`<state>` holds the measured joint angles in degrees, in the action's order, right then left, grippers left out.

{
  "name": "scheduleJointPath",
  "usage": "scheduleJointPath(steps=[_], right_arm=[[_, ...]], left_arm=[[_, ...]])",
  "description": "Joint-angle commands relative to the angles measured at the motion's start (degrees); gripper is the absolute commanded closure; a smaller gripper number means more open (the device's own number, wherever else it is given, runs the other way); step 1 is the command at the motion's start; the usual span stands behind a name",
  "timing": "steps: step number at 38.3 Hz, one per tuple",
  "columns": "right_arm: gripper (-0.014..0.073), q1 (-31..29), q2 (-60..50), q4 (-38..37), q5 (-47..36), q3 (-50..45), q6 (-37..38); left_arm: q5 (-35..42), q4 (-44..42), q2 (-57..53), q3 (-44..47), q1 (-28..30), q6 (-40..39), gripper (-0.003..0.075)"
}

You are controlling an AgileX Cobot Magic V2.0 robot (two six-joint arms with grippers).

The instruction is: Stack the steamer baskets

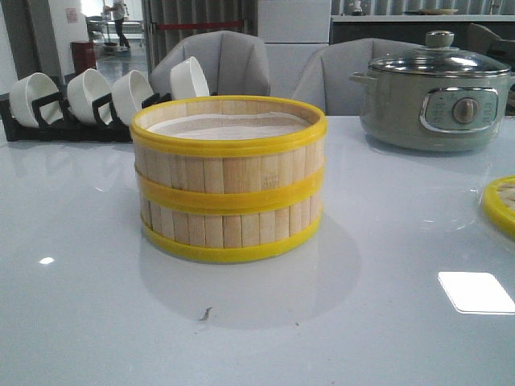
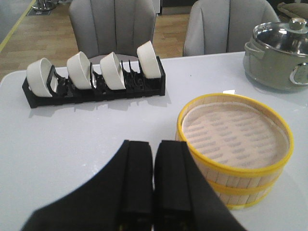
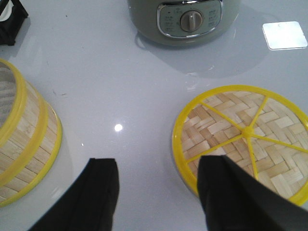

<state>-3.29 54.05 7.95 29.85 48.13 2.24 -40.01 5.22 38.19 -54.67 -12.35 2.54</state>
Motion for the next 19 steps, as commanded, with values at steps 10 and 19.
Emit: scheduleJointPath(steps=[10,19], right_arm=[[0.0126,0.0,-0.4,1.9,-3.6,1.8,0.1],[0.0126,0.0,-0.3,1.9,-3.6,1.8,0.1]], left_arm=[[9.3,0.4,-10.6,15.3,0.0,-2.5,0.0636],[11.1,2.2,-13.0,22.3,0.0,-2.5,0.0636]])
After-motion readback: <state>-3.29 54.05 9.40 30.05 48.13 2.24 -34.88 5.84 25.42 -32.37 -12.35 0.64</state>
